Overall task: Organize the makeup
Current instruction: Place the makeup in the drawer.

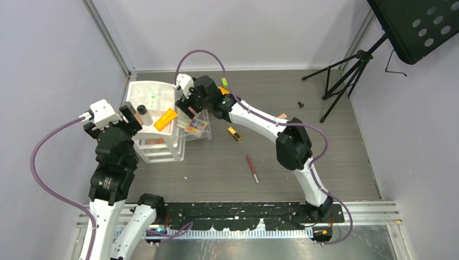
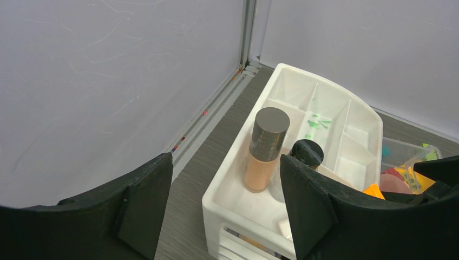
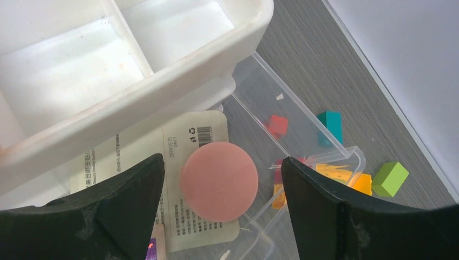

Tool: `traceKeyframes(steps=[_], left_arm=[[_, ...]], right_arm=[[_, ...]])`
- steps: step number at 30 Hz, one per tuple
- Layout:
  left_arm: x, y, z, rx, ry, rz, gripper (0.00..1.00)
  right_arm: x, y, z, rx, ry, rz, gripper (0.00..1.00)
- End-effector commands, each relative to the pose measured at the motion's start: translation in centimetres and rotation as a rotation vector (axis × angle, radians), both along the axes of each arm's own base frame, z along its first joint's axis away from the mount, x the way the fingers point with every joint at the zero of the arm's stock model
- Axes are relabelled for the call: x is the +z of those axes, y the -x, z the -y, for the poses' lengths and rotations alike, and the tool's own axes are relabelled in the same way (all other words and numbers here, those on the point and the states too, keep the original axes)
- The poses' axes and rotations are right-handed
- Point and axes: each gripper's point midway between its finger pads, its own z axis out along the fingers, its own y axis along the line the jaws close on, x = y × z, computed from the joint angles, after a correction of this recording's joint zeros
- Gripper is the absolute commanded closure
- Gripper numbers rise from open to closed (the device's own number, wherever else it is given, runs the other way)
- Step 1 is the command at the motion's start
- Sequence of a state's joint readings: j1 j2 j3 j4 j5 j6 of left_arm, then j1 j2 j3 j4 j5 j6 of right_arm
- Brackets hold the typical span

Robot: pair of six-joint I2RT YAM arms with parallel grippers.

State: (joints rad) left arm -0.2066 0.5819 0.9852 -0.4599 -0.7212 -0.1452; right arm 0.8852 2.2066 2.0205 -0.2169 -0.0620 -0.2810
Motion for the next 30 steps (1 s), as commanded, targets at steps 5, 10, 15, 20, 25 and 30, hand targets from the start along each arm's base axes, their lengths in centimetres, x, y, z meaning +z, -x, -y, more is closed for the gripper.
traceKeyframes(steps=[5, 10, 15, 20, 25, 30], left_arm=[[1.5, 0.1, -0.1, 0.001, 0.005, 0.059, 0.26], [1.5, 0.0, 0.0, -0.002, 0.006, 0.060, 0.25], [1.5, 0.1, 0.0, -0.001, 0.006, 0.062, 0.25], [1.5, 0.1, 0.0, -0.002, 0.008, 0.062, 0.25], [1.4, 0.0, 0.1, -0.006, 0.007, 0.060, 0.25], [1.5, 0.1, 0.1, -0.005, 0.007, 0.060, 0.25]], right_arm=[[10.4, 1.1, 2.6, -0.024, -0.124, 0.166, 0.16], [12.2, 1.3, 5.2, -0.106, -0.125, 0.208, 0.16], [13.7, 1.7, 8.7, -0.231, -0.161, 0.213, 0.17], [13.7, 1.6, 13.8, -0.428, -0.182, 0.104, 0.19], [10.9, 1.9, 19.1, -0.612, -0.166, -0.126, 0.23], [6.0, 3.7, 22.0, -0.644, -0.120, -0.279, 0.26]])
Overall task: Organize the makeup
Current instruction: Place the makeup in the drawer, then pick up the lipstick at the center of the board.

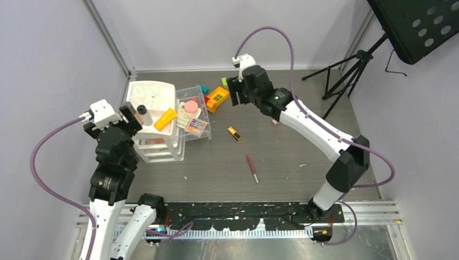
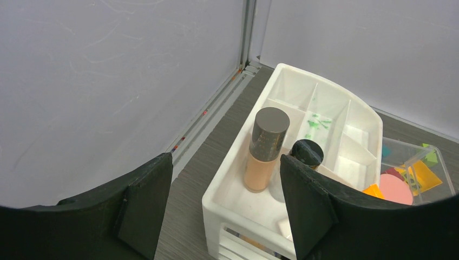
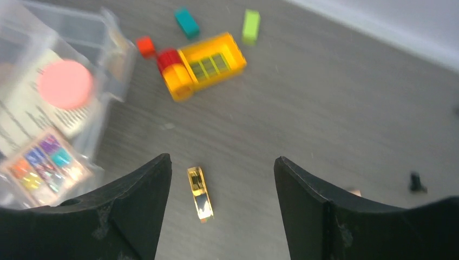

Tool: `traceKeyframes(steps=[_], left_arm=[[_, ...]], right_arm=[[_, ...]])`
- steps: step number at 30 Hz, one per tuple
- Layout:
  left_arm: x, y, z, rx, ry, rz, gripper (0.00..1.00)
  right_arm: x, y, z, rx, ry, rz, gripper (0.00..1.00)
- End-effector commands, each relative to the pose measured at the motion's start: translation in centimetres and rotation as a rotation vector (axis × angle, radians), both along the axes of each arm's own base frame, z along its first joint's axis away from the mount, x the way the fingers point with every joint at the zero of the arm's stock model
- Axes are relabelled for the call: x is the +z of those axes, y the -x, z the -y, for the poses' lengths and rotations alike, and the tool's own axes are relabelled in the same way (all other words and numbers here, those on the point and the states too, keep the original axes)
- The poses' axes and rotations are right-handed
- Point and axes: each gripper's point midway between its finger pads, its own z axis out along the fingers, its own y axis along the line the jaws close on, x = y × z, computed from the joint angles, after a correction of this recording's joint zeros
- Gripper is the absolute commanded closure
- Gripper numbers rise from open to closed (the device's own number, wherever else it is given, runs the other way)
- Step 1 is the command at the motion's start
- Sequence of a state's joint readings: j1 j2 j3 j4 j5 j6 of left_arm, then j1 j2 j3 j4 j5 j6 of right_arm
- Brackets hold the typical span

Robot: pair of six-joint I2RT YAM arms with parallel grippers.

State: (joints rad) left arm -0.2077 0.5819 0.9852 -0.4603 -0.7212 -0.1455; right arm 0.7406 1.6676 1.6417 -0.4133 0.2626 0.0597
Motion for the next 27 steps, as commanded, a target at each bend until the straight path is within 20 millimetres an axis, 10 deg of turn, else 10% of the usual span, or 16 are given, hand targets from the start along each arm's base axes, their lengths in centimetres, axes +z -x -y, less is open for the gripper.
traceKeyframes(steps=[1, 15, 27], left_arm=[[1.4, 0.0, 0.1, -0.006, 0.007, 0.059, 0.25], [1.4, -0.1, 0.1, -0.006, 0.006, 0.055, 0.25], [1.4, -0.1, 0.1, -0.006, 0.006, 0.054, 0.26]], right_arm=[[-3.5, 2.7, 2.9, -0.054, -0.016, -0.178, 0.28], [-16.3, 4.6, -0.4, 0.172, 0.163, -0.527, 0.39], [-22.2, 3.9, -0.3, 0.156, 0.215, -0.559, 0.41]])
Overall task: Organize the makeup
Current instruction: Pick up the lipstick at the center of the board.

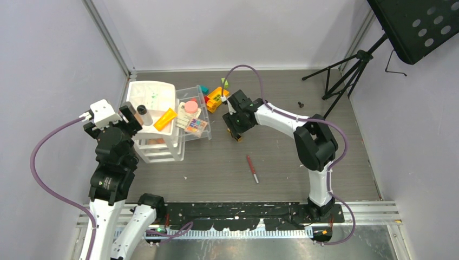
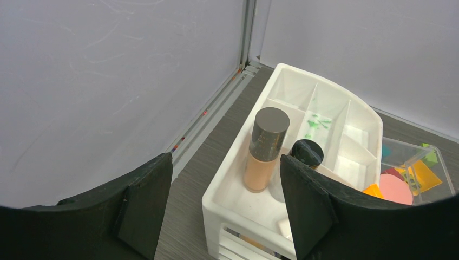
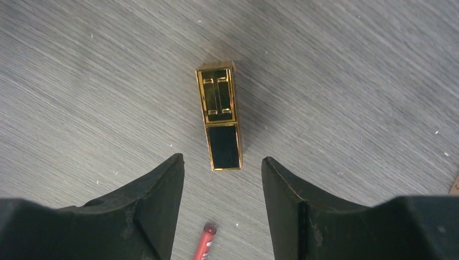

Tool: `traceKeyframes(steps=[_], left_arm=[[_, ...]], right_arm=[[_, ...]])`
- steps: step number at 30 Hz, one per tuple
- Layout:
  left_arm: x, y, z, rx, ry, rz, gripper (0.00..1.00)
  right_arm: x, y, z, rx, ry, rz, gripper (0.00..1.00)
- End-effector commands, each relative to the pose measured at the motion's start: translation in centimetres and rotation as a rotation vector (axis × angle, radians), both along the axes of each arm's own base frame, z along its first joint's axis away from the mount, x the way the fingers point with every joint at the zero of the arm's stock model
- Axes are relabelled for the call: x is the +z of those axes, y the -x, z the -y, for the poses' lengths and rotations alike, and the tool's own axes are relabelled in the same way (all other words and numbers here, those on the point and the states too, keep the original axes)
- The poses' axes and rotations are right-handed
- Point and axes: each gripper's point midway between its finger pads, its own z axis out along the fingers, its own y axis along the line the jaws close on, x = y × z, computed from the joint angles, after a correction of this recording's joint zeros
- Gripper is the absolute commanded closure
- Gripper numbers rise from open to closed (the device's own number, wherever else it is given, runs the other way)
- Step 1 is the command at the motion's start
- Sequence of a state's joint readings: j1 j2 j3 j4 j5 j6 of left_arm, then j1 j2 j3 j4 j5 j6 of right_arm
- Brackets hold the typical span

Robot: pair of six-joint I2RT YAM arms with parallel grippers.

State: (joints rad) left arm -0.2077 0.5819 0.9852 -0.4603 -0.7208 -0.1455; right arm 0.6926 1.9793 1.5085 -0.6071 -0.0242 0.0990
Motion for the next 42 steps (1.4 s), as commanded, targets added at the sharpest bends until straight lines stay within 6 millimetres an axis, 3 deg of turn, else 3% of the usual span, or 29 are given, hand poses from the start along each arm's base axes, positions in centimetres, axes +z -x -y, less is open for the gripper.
traceKeyframes(steps=[1, 6, 10, 18, 27, 30, 34, 39, 42], left_arm=[[1.4, -0.1, 0.1, -0.007, 0.006, 0.055, 0.25], [1.3, -0.1, 0.1, -0.007, 0.006, 0.053, 0.25], [1.3, -0.2, 0.1, -0.008, 0.006, 0.053, 0.25], [1.3, -0.2, 0.2, -0.009, 0.006, 0.053, 0.25], [1.4, -0.1, 0.1, -0.007, 0.005, 0.054, 0.25], [1.4, -0.1, 0.1, -0.008, 0.005, 0.056, 0.25], [1.5, -0.4, 0.8, -0.048, 0.006, 0.056, 0.25], [2.8, -2.3, 3.7, -0.217, 0.002, -0.016, 0.27], [4.3, -3.5, 6.9, -0.391, 0.021, -0.059, 0.26]], right_arm=[[0.5, -1.2, -1.1, 0.018, -0.032, 0.057, 0.41], [-1.0, -0.9, -0.7, 0.004, -0.015, 0.049, 0.44], [-1.6, -1.7, 0.6, -0.029, 0.052, 0.101, 0.44], [-2.6, -1.1, 0.2, -0.018, 0.032, 0.127, 0.47], [-3.2, -0.6, -0.1, -0.002, -0.001, 0.156, 0.63], [-2.3, -0.6, -0.2, -0.002, -0.016, 0.170, 0.71], [0.4, -0.5, 0.1, -0.032, -0.045, 0.204, 0.83], [5.2, -0.3, 1.6, -0.081, -0.051, 0.274, 0.90], [9.0, 0.5, 3.0, -0.100, -0.069, 0.329, 0.89]])
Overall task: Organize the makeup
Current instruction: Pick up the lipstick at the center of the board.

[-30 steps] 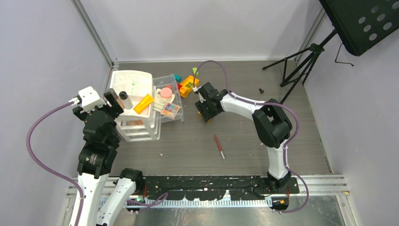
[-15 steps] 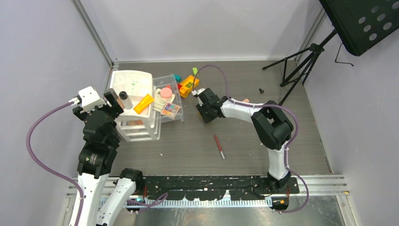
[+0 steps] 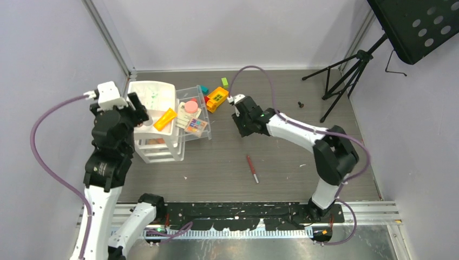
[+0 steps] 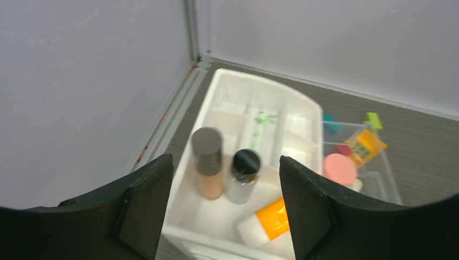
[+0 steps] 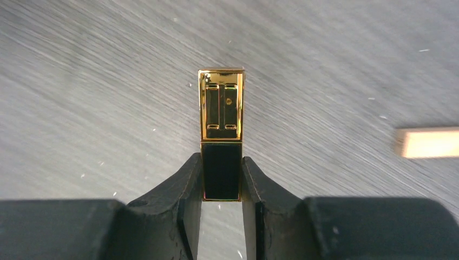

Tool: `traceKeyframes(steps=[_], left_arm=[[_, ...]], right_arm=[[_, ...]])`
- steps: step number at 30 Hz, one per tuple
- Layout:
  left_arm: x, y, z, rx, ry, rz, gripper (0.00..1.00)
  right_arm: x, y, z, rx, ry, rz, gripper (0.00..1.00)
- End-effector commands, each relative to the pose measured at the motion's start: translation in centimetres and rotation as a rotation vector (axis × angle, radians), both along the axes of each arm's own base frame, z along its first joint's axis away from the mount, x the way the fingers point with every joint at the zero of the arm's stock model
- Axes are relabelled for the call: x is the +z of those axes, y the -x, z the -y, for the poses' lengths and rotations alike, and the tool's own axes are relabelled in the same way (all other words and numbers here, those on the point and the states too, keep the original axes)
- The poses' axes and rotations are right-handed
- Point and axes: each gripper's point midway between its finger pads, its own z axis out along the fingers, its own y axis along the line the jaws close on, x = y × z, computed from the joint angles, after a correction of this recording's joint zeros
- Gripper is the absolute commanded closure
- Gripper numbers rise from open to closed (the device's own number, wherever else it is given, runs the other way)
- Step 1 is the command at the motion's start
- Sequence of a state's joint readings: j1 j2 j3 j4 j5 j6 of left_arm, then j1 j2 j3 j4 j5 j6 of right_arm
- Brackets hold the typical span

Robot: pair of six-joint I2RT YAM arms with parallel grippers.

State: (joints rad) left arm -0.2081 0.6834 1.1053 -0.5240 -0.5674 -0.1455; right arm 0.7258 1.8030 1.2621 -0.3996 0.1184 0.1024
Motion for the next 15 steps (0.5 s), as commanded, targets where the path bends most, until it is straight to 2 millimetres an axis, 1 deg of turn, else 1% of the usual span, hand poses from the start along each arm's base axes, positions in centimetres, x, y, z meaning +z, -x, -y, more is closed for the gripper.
traceKeyframes(steps=[1, 2, 3, 4, 6, 9, 10, 12, 15], left_arm=[[3.4, -1.7, 5.5, -0.308, 0.034, -0.022, 0.26], [4.0, -1.8, 6.9, -0.380, 0.049, -0.027, 0.25], [4.4, -2.0, 8.2, -0.450, 0.063, -0.034, 0.14], [4.9, -2.0, 9.6, -0.521, 0.080, -0.038, 0.09], [5.6, -2.0, 12.4, -0.670, 0.123, -0.054, 0.08], [6.1, -1.6, 16.5, -0.880, 0.218, -0.076, 0.06], [6.2, -1.3, 17.4, -0.931, 0.244, -0.078, 0.06], [6.4, -0.8, 19.0, -1.011, 0.305, -0.081, 0.06], [6.2, -0.3, 20.6, -1.077, 0.425, -0.094, 0.05]], right_arm=[[9.0, 0.2, 1.5, -0.052, -0.083, 0.166, 0.89], [10.4, 0.6, 1.8, -0.052, -0.102, 0.185, 0.90], [11.6, 1.0, 2.1, -0.050, -0.122, 0.198, 0.90], [13.0, 1.5, 2.3, -0.041, -0.150, 0.217, 0.90], [15.7, 2.8, 2.4, 0.000, -0.213, 0.245, 0.89], [19.3, 5.8, 1.6, 0.130, -0.341, 0.262, 0.89], [20.5, 7.1, 1.1, 0.190, -0.394, 0.259, 0.90], [22.4, 8.9, 0.7, 0.267, -0.465, 0.276, 0.90], [24.7, 10.6, 0.8, 0.340, -0.542, 0.338, 0.90]])
